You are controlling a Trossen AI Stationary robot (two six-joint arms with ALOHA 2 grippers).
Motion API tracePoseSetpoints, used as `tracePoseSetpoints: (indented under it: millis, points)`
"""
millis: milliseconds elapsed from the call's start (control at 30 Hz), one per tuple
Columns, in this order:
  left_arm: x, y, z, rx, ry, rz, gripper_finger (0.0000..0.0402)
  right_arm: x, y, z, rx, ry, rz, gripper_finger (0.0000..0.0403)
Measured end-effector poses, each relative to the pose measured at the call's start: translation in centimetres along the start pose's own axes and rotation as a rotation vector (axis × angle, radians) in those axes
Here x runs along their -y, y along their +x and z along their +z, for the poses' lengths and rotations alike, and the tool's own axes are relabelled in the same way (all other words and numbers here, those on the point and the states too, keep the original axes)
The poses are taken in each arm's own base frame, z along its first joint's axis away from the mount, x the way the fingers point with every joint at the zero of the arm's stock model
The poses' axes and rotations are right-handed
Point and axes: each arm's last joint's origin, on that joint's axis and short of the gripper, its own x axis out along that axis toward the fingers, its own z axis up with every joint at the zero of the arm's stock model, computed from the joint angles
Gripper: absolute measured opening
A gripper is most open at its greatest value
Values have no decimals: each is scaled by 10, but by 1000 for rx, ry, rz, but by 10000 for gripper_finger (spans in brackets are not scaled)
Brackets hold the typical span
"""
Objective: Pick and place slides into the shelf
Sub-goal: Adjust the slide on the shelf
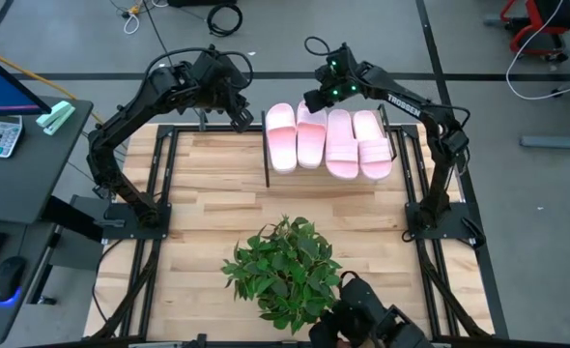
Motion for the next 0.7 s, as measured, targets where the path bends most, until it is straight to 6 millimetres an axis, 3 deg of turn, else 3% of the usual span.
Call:
tracePoseSetpoints:
  millis: [700]
  points:
    - [13,-2,0,5,57,-31,76,-6,7,-9,-21,-32,-166,0]
